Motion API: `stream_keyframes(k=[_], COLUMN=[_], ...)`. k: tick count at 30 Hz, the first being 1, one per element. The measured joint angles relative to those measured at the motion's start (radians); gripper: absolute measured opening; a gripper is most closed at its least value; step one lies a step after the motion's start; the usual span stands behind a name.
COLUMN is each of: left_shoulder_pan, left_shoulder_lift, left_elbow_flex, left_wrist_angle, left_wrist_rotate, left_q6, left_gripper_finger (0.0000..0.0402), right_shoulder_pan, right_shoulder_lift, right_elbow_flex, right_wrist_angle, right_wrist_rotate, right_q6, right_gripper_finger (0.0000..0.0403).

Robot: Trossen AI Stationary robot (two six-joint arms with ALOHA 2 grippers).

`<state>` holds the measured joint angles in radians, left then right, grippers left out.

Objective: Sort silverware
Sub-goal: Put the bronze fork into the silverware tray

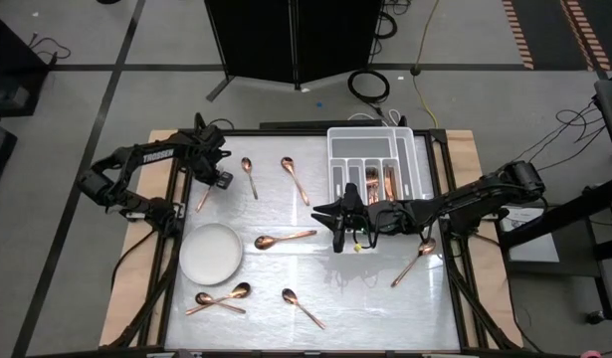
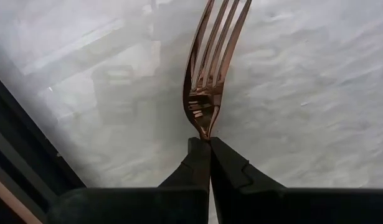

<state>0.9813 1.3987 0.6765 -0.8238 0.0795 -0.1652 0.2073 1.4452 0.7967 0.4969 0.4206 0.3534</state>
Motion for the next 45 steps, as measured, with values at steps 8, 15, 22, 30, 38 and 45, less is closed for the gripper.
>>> stream_keyframes(k=[8, 15, 22, 30, 38, 45], left_shoulder_pan=[-0.013, -0.094, -0.222, -0.377, -0.555, -0.676], left_shoulder_lift=[-0.054, -0.135, -0.206, -0.237, -0.236, -0.236], left_elbow_flex=[0.062, 0.067, 0.067, 0.067, 0.067, 0.067], left_wrist_angle=[-0.021, -0.023, 0.019, 0.150, 0.401, 0.735], left_wrist_rotate=[0.053, 0.055, 0.061, 0.113, 0.119, 0.064], left_q6=[0.043, 0.043, -0.006, -0.119, -0.224, -0.305], left_gripper_finger=[0.0000, 0.0000, 0.0000, 0.0000, 0.0000, 0.0000], right_shoulder_pan=[-0.006, -0.010, -0.011, -0.011, -0.011, -0.011], right_shoulder_lift=[0.000, 0.000, 0.000, 0.000, 0.000, 0.000], right_elbow_flex=[0.000, 0.000, 0.000, 0.000, 0.000, 0.000], right_wrist_angle=[0.000, 0.000, 0.000, 0.001, 0.012, 0.016], right_wrist_rotate=[0.000, 0.001, 0.002, 0.002, 0.002, 0.001], right_q6=[0.000, -0.003, 0.000, 0.034, 0.030, 0.028], right_gripper_finger=[0.0080, 0.0080, 0.0080, 0.0080, 0.0080, 0.0080])
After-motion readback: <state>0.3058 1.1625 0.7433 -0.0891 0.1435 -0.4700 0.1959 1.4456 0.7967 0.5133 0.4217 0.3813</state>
